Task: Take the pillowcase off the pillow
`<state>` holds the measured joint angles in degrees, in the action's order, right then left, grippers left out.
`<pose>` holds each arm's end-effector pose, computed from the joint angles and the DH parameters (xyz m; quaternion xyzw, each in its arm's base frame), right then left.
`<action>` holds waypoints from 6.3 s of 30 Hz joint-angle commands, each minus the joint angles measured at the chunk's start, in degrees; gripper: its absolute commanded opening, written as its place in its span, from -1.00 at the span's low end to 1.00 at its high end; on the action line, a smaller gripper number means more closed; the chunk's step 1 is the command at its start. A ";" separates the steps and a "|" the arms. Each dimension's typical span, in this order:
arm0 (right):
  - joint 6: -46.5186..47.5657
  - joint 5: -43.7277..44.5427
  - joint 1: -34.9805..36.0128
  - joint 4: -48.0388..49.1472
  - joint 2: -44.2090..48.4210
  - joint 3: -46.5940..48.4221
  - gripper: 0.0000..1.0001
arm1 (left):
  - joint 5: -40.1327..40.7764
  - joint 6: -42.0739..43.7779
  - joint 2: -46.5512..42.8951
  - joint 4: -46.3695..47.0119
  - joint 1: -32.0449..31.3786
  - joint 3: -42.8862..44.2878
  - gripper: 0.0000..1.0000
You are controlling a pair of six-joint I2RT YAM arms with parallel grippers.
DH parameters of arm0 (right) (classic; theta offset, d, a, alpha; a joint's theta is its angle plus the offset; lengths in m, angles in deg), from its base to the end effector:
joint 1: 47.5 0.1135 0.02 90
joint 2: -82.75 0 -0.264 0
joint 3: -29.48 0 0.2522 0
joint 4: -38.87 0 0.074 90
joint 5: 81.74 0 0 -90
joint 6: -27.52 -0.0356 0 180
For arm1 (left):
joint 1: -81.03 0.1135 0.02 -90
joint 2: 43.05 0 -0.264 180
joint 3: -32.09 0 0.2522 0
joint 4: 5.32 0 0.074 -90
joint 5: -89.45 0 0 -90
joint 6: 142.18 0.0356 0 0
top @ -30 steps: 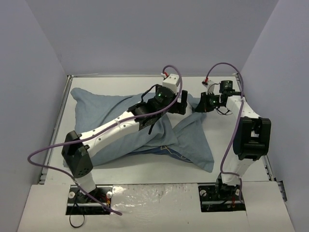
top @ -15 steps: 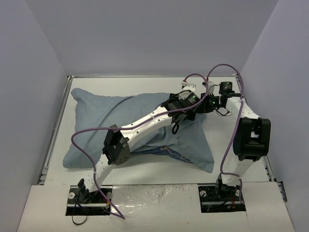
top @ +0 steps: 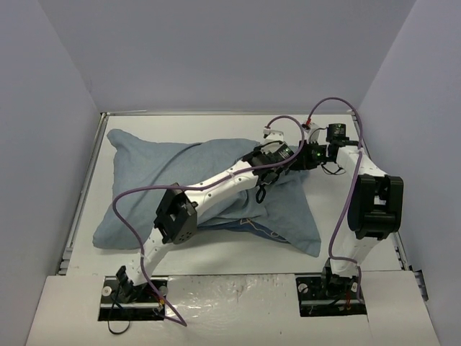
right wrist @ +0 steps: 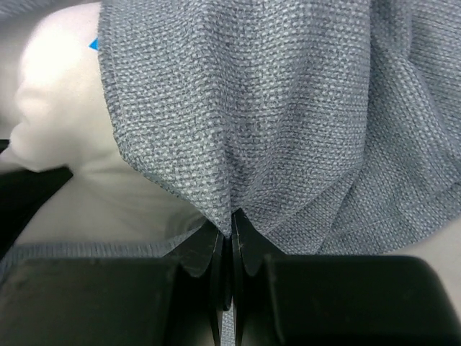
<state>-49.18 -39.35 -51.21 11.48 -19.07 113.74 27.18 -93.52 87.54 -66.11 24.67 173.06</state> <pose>0.3848 0.0014 0.2266 -0.2247 0.8292 0.3169 0.4018 0.2947 -0.4130 0.2781 0.0389 0.9163 -0.0992 0.3861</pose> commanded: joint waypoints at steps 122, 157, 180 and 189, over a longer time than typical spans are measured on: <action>56.32 12.71 56.96 -25.85 27.38 -15.56 -1.00 | -21.92 -12.26 -33.99 41.57 17.68 -35.37 -0.95; -19.49 1.37 20.50 -5.37 21.94 0.95 0.89 | -29.75 -10.60 -47.44 48.17 18.83 -53.30 -0.95; -29.83 3.93 21.55 15.83 19.12 -10.82 1.00 | -32.82 -9.02 -46.30 48.87 17.60 -49.17 -0.95; -30.53 -8.28 24.53 25.05 13.41 -13.64 0.78 | -35.28 -8.67 -42.35 49.05 16.02 -45.31 -0.95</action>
<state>-80.35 -42.02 -28.39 31.74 -3.20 100.60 -4.47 -101.85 45.38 -24.43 42.53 121.42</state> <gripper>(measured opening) 0.907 0.071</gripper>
